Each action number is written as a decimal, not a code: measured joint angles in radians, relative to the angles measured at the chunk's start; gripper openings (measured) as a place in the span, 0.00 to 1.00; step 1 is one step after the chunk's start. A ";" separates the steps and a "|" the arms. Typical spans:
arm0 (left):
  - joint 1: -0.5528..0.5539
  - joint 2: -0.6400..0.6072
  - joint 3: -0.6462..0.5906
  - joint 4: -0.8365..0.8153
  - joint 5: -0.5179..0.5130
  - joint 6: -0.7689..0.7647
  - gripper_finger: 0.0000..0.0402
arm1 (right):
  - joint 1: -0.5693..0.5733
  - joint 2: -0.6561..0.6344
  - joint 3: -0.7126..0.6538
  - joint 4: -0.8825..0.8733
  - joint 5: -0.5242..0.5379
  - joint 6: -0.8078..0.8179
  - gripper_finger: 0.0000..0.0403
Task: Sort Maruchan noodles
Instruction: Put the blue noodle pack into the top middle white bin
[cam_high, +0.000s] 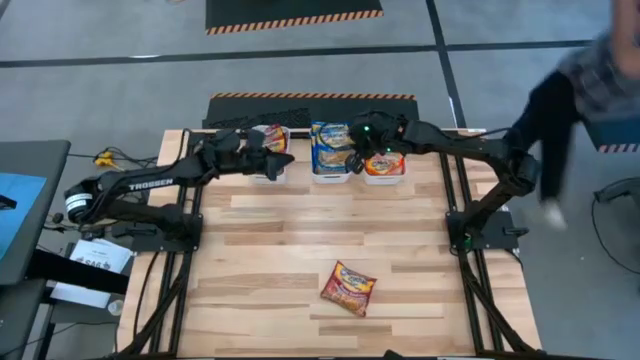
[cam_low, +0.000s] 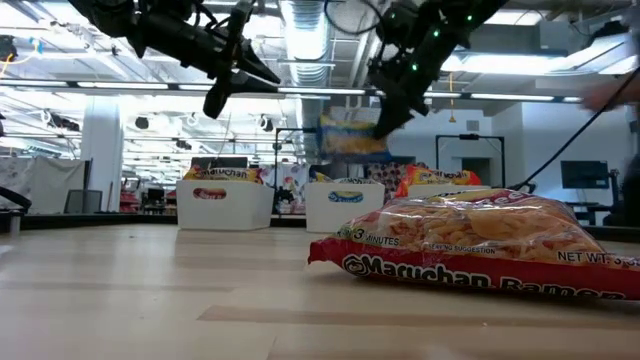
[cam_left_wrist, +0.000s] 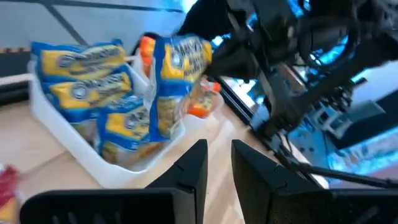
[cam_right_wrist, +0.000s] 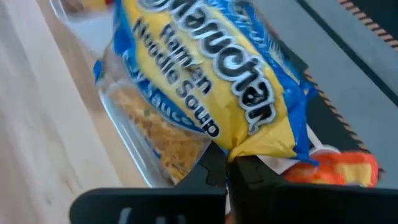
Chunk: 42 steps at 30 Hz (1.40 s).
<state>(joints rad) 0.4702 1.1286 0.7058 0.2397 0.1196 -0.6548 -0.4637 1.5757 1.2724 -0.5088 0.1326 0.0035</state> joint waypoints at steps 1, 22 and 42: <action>0.010 -0.004 0.000 -0.003 -0.003 0.000 0.15 | 0.000 0.006 -0.001 -0.013 0.006 -0.019 0.01; 0.065 -0.004 0.000 -0.010 -0.012 0.005 0.15 | 0.131 0.245 0.191 -0.156 0.305 -0.112 0.01; 0.065 -0.003 0.000 -0.068 0.008 0.038 0.15 | 0.194 0.361 0.311 -0.326 0.207 0.033 0.02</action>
<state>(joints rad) 0.5350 1.1252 0.7055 0.1716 0.1276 -0.6170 -0.2692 1.9362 1.5839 -0.8352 0.3399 0.0369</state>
